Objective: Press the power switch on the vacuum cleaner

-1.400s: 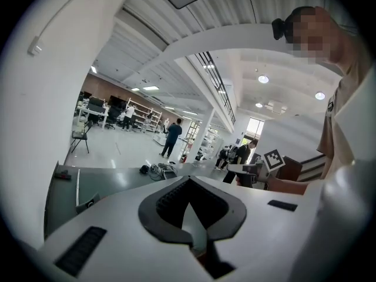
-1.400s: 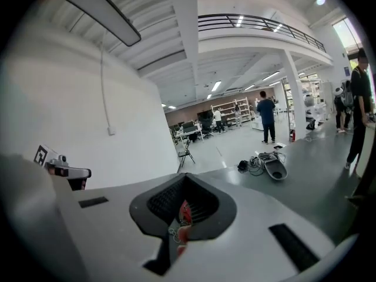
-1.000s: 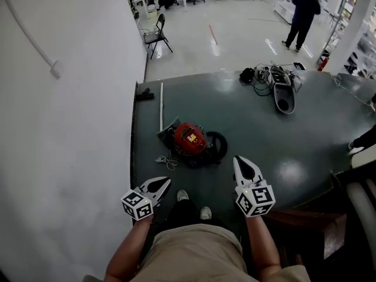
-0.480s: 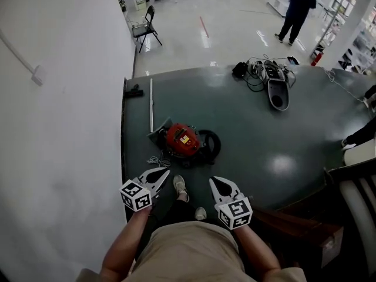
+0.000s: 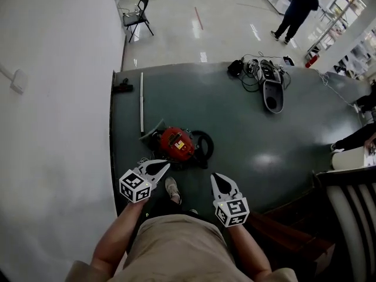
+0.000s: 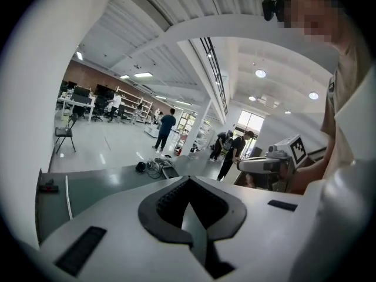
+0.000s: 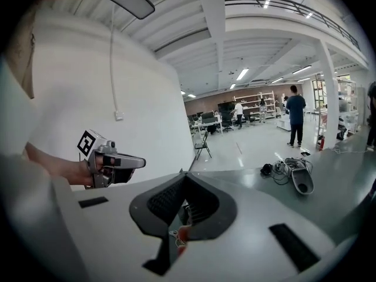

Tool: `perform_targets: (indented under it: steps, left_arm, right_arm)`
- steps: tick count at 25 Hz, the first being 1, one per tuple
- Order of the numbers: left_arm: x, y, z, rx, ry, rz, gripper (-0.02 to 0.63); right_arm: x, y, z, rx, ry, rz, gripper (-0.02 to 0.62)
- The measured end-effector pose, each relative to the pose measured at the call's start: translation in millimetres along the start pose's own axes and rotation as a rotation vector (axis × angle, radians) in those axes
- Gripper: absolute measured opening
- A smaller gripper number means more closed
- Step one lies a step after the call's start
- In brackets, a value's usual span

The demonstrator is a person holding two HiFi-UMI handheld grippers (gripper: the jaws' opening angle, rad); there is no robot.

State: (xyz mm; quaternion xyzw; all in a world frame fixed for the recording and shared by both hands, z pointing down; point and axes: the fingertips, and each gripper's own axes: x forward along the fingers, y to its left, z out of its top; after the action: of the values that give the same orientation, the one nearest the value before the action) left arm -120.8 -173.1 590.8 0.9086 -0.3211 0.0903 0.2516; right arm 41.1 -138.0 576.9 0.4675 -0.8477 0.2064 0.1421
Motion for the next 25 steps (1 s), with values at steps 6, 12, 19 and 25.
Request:
perform_targets:
  steps: [6, 12, 19, 25]
  left_arm:
    - [7, 60, -7, 0.017, 0.012, -0.035, 0.006]
    - [7, 104, -8, 0.076, 0.056, -0.077, 0.006]
    - [-1, 138, -13, 0.172, 0.078, -0.102, 0.006]
    - [0, 168, -47, 0.124, 0.054, -0.022, 0.006]
  right_arm:
    - [51, 11, -1, -0.066, 0.052, -0.007, 0.009]
    - [102, 18, -12, -0.061, 0.142, -0.019, 0.009]
    - [148, 13, -39, -0.164, 0.289, -0.018, 0.009]
    - [191, -1, -72, -0.255, 0.345, -0.028, 0.009]
